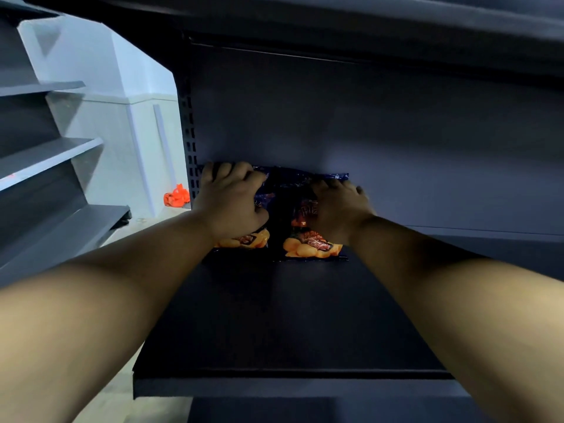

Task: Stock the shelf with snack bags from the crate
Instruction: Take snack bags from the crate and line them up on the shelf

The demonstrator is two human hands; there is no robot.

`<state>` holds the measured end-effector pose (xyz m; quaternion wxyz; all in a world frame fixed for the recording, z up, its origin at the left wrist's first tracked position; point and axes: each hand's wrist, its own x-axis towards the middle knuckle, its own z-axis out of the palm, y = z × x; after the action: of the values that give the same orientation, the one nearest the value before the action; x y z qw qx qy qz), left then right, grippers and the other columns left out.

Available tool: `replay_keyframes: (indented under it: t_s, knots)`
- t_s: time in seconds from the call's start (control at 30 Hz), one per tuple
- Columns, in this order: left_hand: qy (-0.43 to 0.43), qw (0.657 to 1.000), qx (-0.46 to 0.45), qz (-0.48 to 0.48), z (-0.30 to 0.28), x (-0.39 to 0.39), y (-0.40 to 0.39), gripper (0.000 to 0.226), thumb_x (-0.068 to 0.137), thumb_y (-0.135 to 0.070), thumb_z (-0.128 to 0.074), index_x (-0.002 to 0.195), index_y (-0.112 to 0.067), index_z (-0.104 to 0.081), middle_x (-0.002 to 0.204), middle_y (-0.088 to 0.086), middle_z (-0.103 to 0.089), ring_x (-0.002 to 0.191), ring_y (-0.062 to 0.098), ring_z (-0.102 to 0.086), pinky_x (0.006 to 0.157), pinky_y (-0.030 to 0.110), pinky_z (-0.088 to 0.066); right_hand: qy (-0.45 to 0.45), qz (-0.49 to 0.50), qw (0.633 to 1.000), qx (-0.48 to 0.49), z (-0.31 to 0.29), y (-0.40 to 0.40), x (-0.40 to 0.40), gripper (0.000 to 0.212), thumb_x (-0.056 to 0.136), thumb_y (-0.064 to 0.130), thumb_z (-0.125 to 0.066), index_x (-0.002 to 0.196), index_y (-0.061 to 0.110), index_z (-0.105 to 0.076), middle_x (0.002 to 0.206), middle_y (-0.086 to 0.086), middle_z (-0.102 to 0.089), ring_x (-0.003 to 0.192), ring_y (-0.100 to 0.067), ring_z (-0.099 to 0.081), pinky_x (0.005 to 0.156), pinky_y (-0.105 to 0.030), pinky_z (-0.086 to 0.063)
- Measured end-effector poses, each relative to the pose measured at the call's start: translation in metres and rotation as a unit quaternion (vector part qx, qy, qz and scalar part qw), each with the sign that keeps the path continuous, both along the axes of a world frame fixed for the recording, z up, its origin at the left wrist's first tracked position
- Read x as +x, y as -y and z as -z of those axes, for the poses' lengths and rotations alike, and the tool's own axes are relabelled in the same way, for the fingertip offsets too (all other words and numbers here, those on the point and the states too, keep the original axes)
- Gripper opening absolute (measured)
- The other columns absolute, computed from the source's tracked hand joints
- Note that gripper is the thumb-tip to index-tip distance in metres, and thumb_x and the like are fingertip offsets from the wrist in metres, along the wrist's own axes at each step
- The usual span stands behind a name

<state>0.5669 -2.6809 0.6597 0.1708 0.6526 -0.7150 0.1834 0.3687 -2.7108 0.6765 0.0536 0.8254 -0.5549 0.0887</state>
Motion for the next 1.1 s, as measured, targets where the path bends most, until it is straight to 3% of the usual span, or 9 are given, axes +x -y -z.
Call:
replay_keyframes:
  t_s: [0.43,0.6,0.73,1.1]
  knots:
    - [-0.010,1.000,-0.023,-0.013,-0.007,-0.079,-0.072,0.052,0.084,-0.042,-0.055,0.130,-0.017,-0.050,0.131,0.006,-0.046,0.121,0.030,-0.041,0.097,0.040,-0.031,0.028,-0.039,0.999,-0.009,-0.007,-0.064,-0.048,0.076,0.085,0.065,-0.049,0.148,0.027,-0.029,0.152,-0.005,-0.034,0.140,-0.029,-0.027,0.114,-0.053,-0.020]
    - [-0.045,0.998,0.017,-0.028,0.000,-0.147,-0.123,0.042,0.090,-0.039,-0.053,0.126,-0.018,-0.051,0.129,0.006,-0.048,0.117,0.030,-0.048,0.087,0.035,-0.039,0.052,-0.036,0.998,0.009,0.000,-0.115,-0.101,0.055,0.089,0.053,-0.050,0.133,0.021,-0.046,0.133,-0.005,-0.053,0.121,-0.029,-0.048,0.104,-0.041,-0.036]
    - [-0.074,0.995,0.057,-0.040,0.009,-0.206,-0.172,0.040,0.088,-0.038,-0.054,0.123,-0.020,-0.054,0.127,0.006,-0.053,0.114,0.032,-0.051,0.087,0.039,-0.040,0.038,-0.033,0.999,0.004,0.007,-0.166,-0.160,0.054,0.091,0.041,-0.052,0.139,0.018,-0.041,0.138,-0.009,-0.048,0.125,-0.032,-0.044,0.101,-0.041,-0.036]
    - [-0.142,0.979,0.143,-0.031,0.056,-0.317,-0.267,0.030,0.092,-0.037,-0.049,0.117,-0.019,-0.054,0.113,0.002,-0.054,0.098,0.026,-0.054,0.078,0.037,-0.043,0.048,-0.018,0.998,0.049,0.070,-0.264,-0.268,0.045,0.095,0.040,-0.051,0.133,0.016,-0.047,0.129,-0.007,-0.053,0.117,-0.029,-0.049,0.092,-0.040,-0.040]
